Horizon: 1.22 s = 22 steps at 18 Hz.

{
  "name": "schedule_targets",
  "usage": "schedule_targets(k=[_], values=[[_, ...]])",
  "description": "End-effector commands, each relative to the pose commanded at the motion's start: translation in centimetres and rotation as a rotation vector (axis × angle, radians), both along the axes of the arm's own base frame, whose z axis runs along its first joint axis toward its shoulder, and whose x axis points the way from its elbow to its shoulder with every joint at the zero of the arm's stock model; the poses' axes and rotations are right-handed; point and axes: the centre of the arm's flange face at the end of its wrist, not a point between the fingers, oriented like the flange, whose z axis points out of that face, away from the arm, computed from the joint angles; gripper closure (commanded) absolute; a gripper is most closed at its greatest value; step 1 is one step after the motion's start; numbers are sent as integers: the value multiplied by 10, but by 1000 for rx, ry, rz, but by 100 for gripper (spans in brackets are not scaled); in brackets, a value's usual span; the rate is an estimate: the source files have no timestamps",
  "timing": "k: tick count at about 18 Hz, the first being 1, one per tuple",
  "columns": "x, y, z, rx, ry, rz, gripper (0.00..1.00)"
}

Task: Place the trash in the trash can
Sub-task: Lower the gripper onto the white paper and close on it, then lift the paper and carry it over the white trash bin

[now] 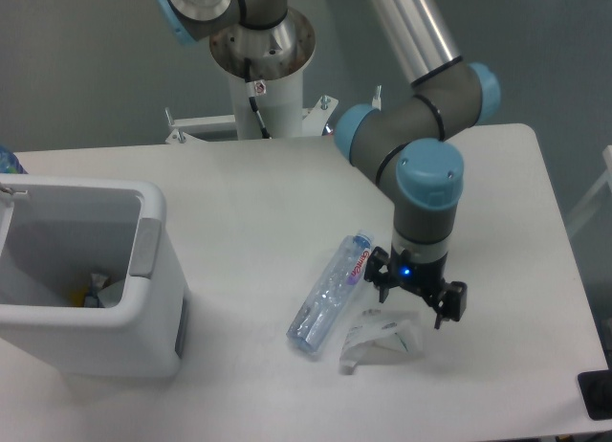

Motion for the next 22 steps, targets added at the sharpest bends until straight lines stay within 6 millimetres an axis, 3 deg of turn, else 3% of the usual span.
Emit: schedule_targets(k=[1, 2, 5, 6, 9, 10, 15, 17, 22], values=[[-2, 2, -6, -6, -3, 1, 10], [-2, 6, -11, -11, -8, -4, 25], [0, 8, -12, -14, -6, -25, 87], [0, 8, -9, -14, 1, -43, 100], [-1, 9, -1, -6, 6, -62, 100], [-5, 9, 16, 7, 23, -61, 100], [-2, 6, 63, 54, 50, -53, 100], [7, 7, 94, 109, 37, -59, 100], [50, 10, 198, 352, 17, -39, 100]])
